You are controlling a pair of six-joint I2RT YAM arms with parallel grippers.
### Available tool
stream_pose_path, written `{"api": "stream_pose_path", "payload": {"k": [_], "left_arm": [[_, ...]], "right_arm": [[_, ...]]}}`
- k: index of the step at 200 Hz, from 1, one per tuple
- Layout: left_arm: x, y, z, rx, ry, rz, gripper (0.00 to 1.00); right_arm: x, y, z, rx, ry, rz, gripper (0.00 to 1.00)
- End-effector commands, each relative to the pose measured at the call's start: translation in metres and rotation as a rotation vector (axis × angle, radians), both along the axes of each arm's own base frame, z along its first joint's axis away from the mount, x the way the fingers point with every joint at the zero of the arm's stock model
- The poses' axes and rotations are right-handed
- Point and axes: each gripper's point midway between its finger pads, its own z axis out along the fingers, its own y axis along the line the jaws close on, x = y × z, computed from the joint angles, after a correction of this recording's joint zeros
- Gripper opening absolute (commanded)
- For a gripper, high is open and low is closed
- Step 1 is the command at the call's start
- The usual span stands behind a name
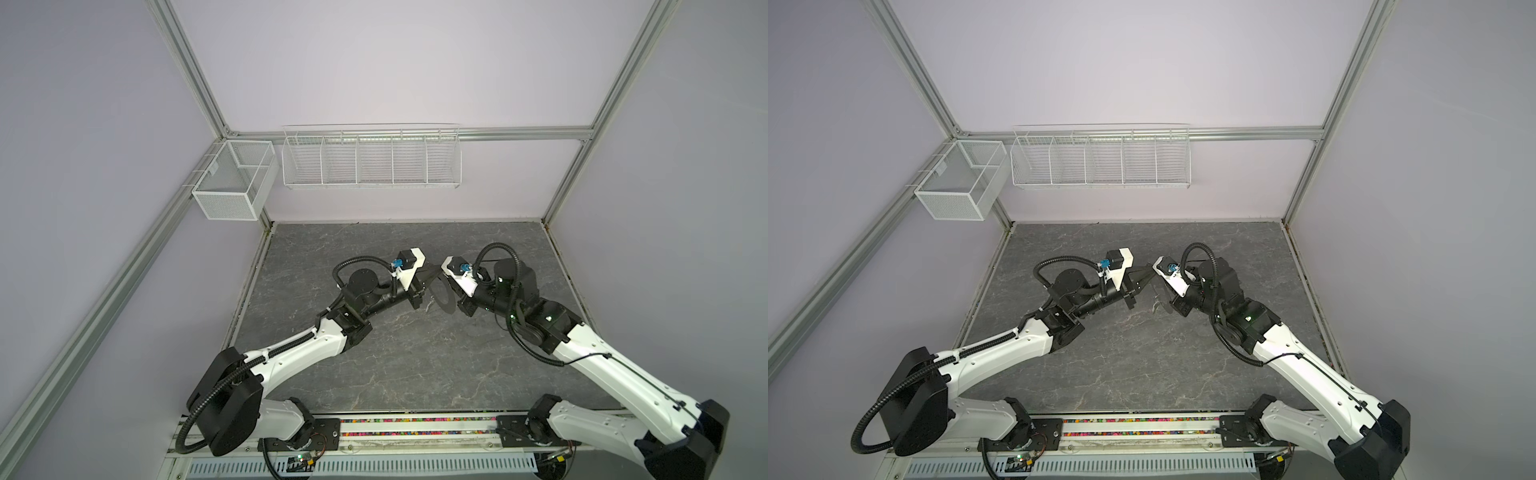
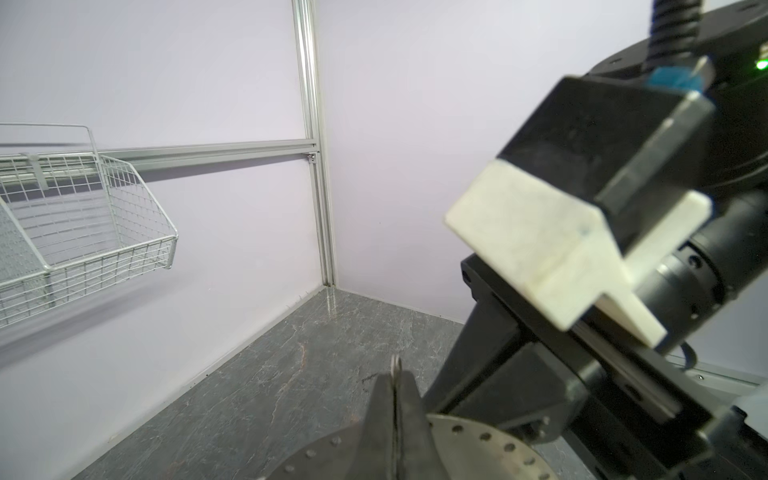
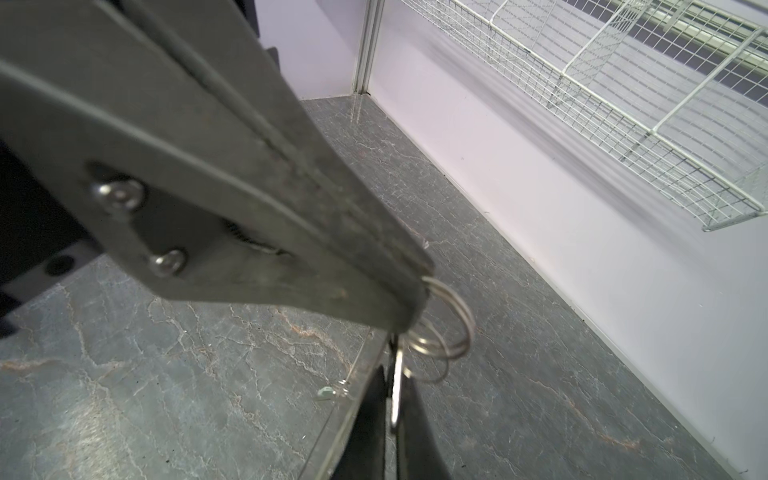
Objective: Put the keys on the keyring
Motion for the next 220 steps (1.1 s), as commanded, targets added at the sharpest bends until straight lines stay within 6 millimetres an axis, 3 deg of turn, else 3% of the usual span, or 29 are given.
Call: {"api": "stream_pose_path", "payload": {"k": [1, 36, 115, 149, 181, 197, 220], "left_arm": [[0.001, 0.009, 0.027, -0.102, -0.043, 0.029, 0.0], [0.001, 0.012, 0.027, -0.108, -0.045, 0.044, 0.0], [0.001, 0.009, 0.02, -0.133, -0.037, 0.025, 0.0], [-0.006, 0.015, 0.021, -0.126, -0.031, -0.034, 0.0], [-0.017, 0.019, 0.02, -0.098, -0.021, -0.138, 0.0], [-0.024, 0.022, 0.021, -0.088, -0.018, -0.19, 0.0], [-0.032, 0.024, 0.022, -0.07, -0.014, -0.254, 0.0]], "right_arm": [[0.0, 0.001, 0.006, -0.024, -0.048, -0.021, 0.07], [0.008, -0.008, 0.003, -0.054, -0.058, -0.108, 0.07], [-0.001, 0.016, 0.006, -0.076, -0.128, -0.053, 0.08], [-0.014, 0.003, 0.014, -0.113, -0.151, -0.021, 0.29], [-0.042, -0.009, 0.019, -0.109, -0.138, 0.102, 0.44], [-0.053, -0.013, 0.025, -0.092, -0.105, 0.167, 0.45], [-0.048, -0.022, 0.035, -0.049, -0.068, 0.155, 0.41]]}}
